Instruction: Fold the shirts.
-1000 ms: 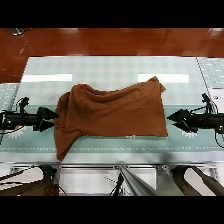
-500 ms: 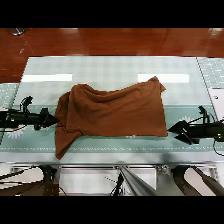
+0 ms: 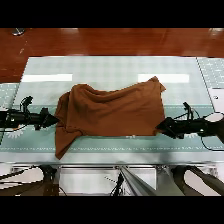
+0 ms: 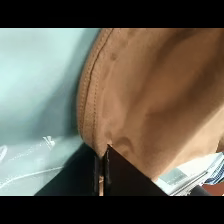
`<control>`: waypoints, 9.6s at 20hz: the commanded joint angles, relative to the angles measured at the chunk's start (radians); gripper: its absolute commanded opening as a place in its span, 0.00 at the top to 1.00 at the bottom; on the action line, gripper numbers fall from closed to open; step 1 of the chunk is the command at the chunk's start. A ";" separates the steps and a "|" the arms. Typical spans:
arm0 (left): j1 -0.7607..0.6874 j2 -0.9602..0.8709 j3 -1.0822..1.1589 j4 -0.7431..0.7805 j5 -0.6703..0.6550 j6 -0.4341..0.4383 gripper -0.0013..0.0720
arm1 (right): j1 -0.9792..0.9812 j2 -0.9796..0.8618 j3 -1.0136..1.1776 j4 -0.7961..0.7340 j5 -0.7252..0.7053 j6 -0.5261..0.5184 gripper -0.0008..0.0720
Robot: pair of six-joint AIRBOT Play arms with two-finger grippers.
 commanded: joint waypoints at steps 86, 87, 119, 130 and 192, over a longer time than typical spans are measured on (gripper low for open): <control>-0.164 0.029 0.385 0.544 -0.277 -0.287 0.02 | -0.100 -0.088 0.566 -0.213 0.156 0.016 0.14; -0.087 0.073 0.309 0.521 -0.274 -0.287 0.03 | -0.100 -0.005 0.438 -0.181 0.103 0.012 0.14; -0.150 0.209 -0.217 0.047 0.050 -0.044 0.96 | -0.165 0.179 -0.025 -0.246 0.235 0.111 0.14; -0.150 0.209 -0.177 -0.016 0.039 -0.042 0.96 | 0.030 -0.019 0.084 -0.105 0.062 0.071 0.96; -0.993 -0.201 0.514 0.039 0.375 -0.264 0.96 | 0.052 0.210 0.481 -0.090 0.237 0.000 0.96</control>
